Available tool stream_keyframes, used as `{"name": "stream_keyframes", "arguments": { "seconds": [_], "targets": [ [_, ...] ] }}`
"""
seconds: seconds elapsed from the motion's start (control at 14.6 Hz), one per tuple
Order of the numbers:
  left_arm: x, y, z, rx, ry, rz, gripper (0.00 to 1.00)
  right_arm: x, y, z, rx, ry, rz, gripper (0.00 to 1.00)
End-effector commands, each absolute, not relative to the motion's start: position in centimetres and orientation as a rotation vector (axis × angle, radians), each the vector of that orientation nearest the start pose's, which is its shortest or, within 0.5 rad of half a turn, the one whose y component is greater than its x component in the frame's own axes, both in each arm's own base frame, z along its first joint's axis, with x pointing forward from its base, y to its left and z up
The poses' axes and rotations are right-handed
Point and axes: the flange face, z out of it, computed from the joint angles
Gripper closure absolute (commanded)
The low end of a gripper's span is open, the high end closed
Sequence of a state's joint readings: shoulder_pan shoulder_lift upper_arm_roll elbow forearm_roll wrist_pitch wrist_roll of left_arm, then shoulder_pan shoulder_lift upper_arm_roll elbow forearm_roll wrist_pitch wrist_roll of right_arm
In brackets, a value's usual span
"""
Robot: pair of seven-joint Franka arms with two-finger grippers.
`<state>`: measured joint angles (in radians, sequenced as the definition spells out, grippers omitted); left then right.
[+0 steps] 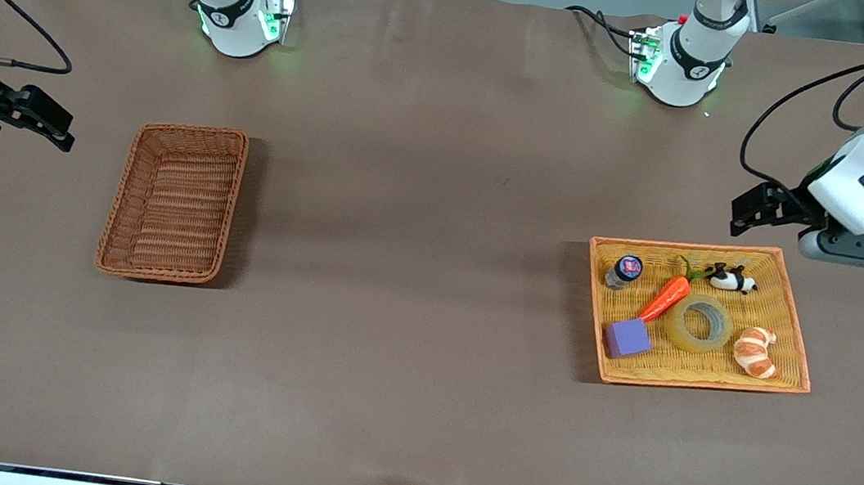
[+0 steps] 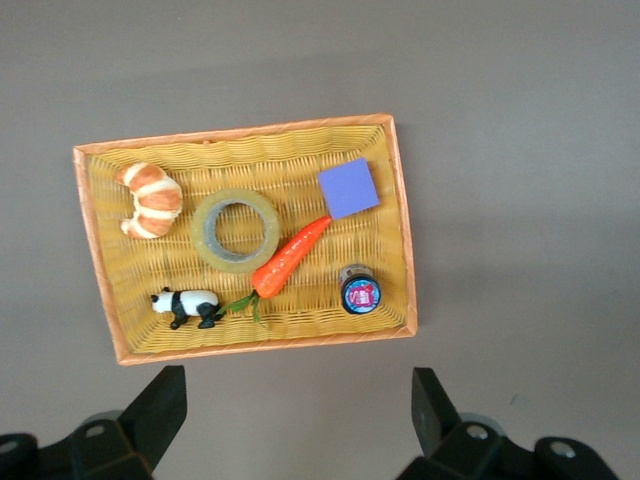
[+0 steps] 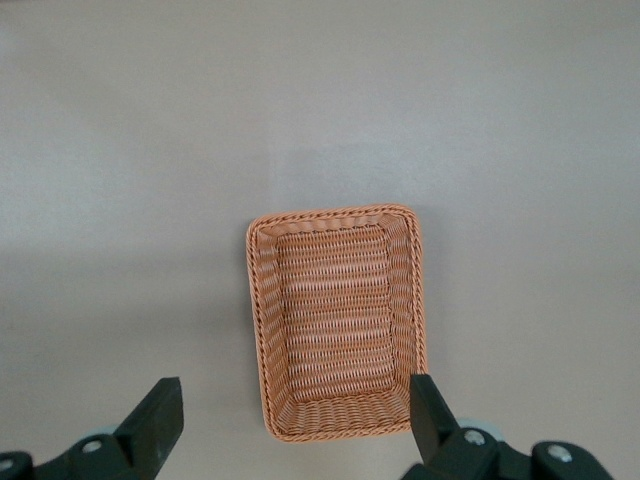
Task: Move tape to another basket
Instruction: 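Move the left gripper over the tape roll on the yellow tray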
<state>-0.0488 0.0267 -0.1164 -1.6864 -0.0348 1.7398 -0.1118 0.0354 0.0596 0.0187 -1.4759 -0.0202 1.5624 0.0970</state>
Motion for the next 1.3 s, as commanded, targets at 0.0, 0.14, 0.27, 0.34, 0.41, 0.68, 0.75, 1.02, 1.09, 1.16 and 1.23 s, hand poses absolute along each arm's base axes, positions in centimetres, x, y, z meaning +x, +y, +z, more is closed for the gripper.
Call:
{"name": "stream_keyframes", "arguments": {
  "seconds": [0.0, 0.14, 0.27, 0.34, 0.41, 0.68, 0.75, 1.02, 1.09, 1.16, 1.23],
  "targets": [
    [58.0, -9.2, 55.0, -3.2, 0.067, 0.048, 0.01, 56.7, 2.4, 63.8, -3.142, 0.065, -0.046, 0.0],
    [58.9, -8.0, 52.8, -3.183, 0.06, 0.09, 0.02, 56.6, 2.5, 63.8, -3.142, 0.065, -0.044, 0.0],
    [60.8, -5.2, 50.0, -3.16, 0.052, 0.088, 0.03, 56.7, 2.5, 63.8, -3.142, 0.065, -0.046, 0.0],
    [61.5, -4.6, 48.3, -3.137, 0.059, 0.099, 0.03, 56.7, 2.4, 63.7, -3.14, 0.068, -0.044, 0.0],
    [62.1, -4.4, 46.8, -3.126, 0.063, 0.1, 0.06, 56.7, 2.2, 63.8, -3.139, 0.072, -0.043, 0.0],
    [63.2, 0.3, 40.4, -3.126, 0.02, 0.076, 0.05, 56.6, 2.3, 63.8, -3.139, 0.07, -0.041, 0.0],
    [63.5, 0.5, 38.7, -3.129, 0.034, 0.071, 0.05, 56.6, 2.3, 63.8, -3.139, 0.07, -0.041, 0.0],
    [64.2, 2.4, 31.5, -3.144, -0.011, 0.101, 0.05, 56.6, 2.4, 63.8, -3.139, 0.07, -0.041, 0.0],
    [63.9, 2.4, 29.8, -3.146, -0.012, 0.099, 0.07, 56.7, 2.3, 63.8, -3.139, 0.072, -0.043, 0.0],
    [63.5, 2.4, 27.9, -3.149, -0.012, 0.089, 0.08, 56.7, 2.3, 63.9, -3.139, 0.072, -0.046, 0.0],
    [62.9, 2.6, 26.0, -3.153, -0.017, 0.089, 0.09, 56.6, 2.4, 63.9, -3.139, 0.07, -0.046, 0.0]
  ]
}}
